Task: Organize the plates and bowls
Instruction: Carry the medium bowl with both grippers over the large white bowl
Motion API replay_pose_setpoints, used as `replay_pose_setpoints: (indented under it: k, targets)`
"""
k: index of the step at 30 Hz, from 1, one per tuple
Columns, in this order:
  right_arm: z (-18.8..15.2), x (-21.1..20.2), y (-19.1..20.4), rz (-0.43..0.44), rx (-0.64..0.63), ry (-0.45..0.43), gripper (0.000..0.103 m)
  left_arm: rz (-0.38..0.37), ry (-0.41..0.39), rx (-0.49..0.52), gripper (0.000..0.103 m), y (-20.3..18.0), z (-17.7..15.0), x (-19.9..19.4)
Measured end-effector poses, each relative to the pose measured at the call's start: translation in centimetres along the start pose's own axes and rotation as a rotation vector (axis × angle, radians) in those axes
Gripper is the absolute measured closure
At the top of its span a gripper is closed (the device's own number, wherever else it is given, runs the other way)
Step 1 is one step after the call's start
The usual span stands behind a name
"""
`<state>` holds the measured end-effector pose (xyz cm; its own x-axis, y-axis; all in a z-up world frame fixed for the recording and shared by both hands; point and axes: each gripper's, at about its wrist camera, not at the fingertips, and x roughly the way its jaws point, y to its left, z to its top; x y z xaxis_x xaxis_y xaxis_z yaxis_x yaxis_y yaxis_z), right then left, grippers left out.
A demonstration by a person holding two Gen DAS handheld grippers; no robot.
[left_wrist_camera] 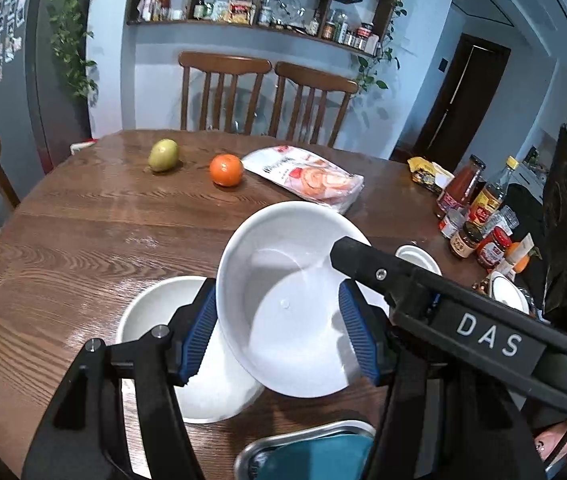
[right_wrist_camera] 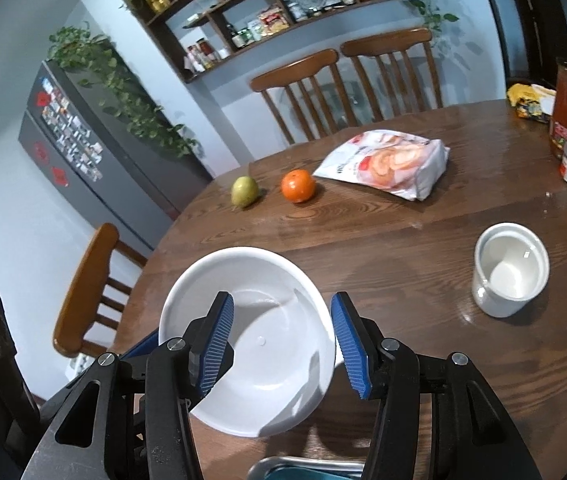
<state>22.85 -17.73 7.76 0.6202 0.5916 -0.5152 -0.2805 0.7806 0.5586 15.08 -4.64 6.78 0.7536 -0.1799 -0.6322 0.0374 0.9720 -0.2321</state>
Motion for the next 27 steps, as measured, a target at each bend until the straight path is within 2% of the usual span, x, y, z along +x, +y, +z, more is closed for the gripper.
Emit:
replay_pose_setpoints:
  k: [13,24,27]
  targets:
    - [-1.3,2.0,1.9,0.065,-0.036,0.017,0.048,0.068,0.01,-0.007,0.044,2.3,-0.9,-0.4]
    - [-2.6,4.1,3.2,0.064,-0.063,0.054,0.048,0.102,0.042,0.011,0.044,4.3,-1.7,0.2]
    - [-3.0,5.0,3.2,0.059,-0.06,0.078,0.048,0.107,0.074,0.003,0.044,4.9,-1.9,0.8]
